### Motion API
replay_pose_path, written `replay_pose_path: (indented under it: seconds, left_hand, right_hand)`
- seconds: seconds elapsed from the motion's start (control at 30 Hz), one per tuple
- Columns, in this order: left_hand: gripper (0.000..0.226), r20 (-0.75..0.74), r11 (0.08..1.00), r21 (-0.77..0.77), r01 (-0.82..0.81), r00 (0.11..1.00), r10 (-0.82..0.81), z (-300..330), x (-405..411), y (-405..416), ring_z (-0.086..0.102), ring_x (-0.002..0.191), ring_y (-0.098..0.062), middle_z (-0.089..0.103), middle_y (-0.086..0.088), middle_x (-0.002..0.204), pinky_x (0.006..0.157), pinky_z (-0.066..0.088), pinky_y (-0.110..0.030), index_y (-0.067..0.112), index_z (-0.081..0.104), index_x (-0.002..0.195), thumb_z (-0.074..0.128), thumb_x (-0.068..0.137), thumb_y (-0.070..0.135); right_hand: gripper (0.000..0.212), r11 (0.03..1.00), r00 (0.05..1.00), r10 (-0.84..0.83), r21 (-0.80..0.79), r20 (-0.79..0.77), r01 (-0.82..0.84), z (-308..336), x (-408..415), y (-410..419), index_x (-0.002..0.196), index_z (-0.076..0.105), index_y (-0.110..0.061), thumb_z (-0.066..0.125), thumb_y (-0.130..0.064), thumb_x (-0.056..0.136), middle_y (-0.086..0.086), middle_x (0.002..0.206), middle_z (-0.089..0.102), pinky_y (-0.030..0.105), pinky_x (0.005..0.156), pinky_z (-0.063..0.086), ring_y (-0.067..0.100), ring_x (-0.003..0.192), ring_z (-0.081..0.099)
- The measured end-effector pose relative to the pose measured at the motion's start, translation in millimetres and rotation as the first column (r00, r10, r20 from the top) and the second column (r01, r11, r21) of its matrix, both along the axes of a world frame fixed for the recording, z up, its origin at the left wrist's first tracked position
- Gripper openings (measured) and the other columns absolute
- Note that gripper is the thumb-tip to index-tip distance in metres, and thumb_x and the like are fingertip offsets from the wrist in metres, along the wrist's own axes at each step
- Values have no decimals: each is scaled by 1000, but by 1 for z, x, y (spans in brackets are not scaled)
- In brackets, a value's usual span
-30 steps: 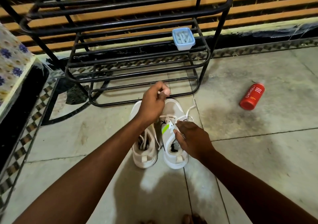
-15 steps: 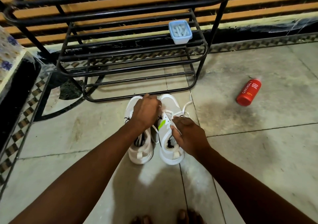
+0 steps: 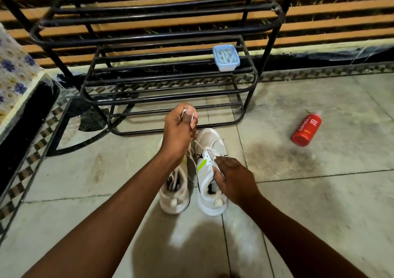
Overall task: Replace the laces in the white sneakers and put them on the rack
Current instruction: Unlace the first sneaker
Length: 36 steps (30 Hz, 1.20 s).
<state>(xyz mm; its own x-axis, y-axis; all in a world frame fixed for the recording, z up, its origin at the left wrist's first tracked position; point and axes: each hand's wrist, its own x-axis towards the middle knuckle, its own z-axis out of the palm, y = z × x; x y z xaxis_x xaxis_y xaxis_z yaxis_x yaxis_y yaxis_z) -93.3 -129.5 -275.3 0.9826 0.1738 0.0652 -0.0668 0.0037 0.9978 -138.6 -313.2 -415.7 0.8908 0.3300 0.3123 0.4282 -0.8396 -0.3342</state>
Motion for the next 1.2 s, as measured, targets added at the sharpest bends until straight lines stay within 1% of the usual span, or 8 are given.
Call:
replay_pose_path:
  seconds: [0.17,0.3,0.43,0.57,0.73,0.9,1.07,1.2]
  left_hand:
    - [33,208,988,144,46,975,-76,37,3,-3,31,52,-13,40,-11,64,50,25,-25,0,54,82,44,111,14]
    - [28,234,923,384,1,967,-98,41,13,3,50,55,-13,55,-1,62,56,40,-28,8,63,82,50,106,15]
    - [21,-58,605,778,170,978,-200,1,13,10,66,87,-19,70,2,88,78,57,-40,23,68,92,56,95,7]
    - [50,-320,275,891,361,930,-184,-32,0,3,48,130,-31,59,-10,136,95,52,-48,18,46,141,62,95,10]
    - [53,-366,-49,930,364,930,-33,-55,-5,-3,47,131,-33,60,-12,133,92,48,-43,12,41,144,60,94,14]
    - [28,-294,-66,955,288,947,-130,-59,1,6,50,125,-27,63,0,120,91,44,-36,22,67,120,59,93,17]
    - [13,-146,217,962,164,985,-96,-69,2,14,63,104,-24,62,6,96,83,41,-38,28,72,97,60,98,33]
    - [16,92,245,967,-73,993,-69,-56,-7,7,65,95,-25,68,7,91,86,41,-42,26,68,89,55,98,30]
  right_hand:
    - [44,1000,1000,8,-1,20,-8,3,2,1,119,71,-14,46,-42,96,1,113,73,29,80,57,20,106,68]
    - [42,1000,999,9,-25,31,-9,5,2,3,118,71,-14,47,-41,97,0,109,73,29,77,56,20,101,67]
    - [38,999,1000,14,-44,16,-13,3,3,6,112,70,-15,45,-41,100,0,103,70,32,69,54,23,96,64]
    - [39,999,998,32,-44,53,-30,0,4,6,112,71,-11,46,-40,100,3,102,71,34,69,56,25,93,64]
    - [40,992,997,44,-117,68,-36,0,7,3,110,71,-13,46,-42,100,1,99,70,32,64,52,23,89,64]
    - [42,991,999,48,-129,17,-46,2,7,3,113,69,-15,41,-44,101,0,102,69,32,66,52,21,93,62]
    - [42,990,999,33,-139,8,-32,2,5,4,113,68,-14,41,-44,101,1,104,68,33,64,53,22,95,62]
    - [43,988,1000,15,-152,2,-14,2,5,6,113,69,-14,41,-44,100,1,108,68,35,64,55,24,96,64]
